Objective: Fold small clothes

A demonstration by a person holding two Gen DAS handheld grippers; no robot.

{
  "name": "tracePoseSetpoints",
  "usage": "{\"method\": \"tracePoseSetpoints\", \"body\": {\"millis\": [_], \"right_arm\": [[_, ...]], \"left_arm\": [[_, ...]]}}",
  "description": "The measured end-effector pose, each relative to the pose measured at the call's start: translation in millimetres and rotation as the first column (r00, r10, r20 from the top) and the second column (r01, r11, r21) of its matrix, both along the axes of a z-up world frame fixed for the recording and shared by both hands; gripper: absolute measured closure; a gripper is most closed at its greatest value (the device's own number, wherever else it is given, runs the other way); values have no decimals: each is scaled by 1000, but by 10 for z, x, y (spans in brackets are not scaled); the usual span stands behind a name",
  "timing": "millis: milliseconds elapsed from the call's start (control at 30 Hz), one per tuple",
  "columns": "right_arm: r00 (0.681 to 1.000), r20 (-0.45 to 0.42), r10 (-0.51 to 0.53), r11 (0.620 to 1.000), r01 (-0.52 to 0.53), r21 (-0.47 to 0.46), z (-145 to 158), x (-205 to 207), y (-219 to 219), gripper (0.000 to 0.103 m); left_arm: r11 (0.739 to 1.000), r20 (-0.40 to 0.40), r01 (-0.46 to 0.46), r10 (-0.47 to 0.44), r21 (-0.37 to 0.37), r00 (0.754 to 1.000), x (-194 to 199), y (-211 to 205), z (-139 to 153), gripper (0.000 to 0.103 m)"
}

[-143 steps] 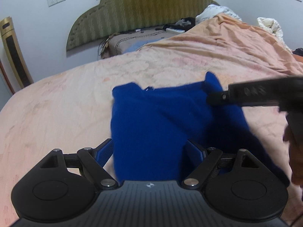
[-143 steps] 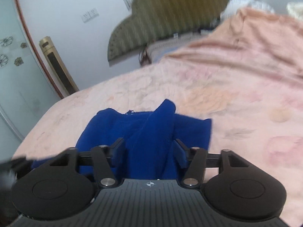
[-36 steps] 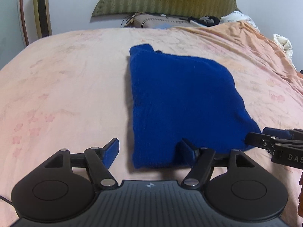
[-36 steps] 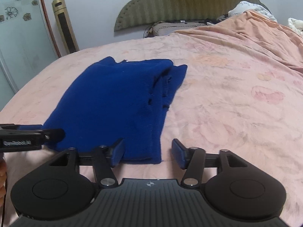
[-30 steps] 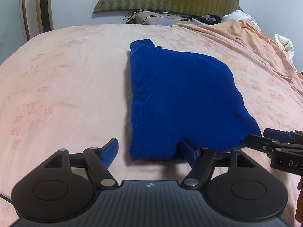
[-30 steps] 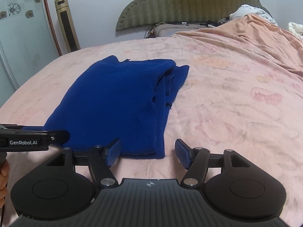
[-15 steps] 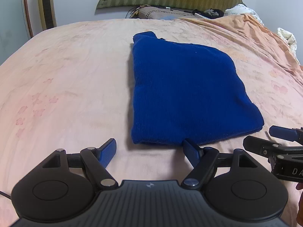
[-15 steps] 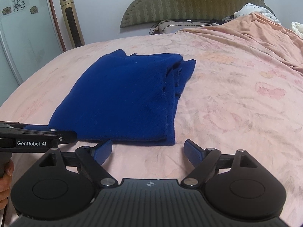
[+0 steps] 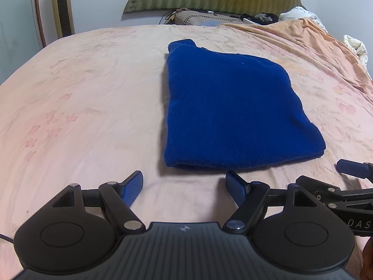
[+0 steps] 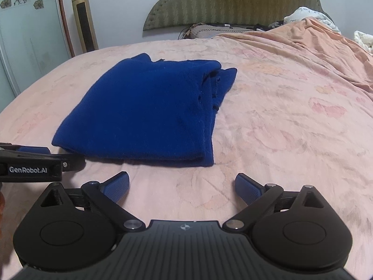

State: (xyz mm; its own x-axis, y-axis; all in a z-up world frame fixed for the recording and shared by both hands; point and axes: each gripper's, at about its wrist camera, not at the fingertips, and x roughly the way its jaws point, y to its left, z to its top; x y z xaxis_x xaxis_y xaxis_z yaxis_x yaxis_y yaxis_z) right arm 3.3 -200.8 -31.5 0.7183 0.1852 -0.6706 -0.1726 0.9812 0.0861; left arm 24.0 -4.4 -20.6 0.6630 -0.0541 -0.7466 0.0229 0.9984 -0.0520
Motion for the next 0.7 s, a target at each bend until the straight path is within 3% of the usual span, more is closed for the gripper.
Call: {"method": "tracePoseSetpoints", "body": {"millis": [700], "right_arm": [[999,29,-22,996,24,-84,-61,-113,66,0]], "left_arm": [[998,41,-33,31,53,999,-209,-15,-46,25]]}}
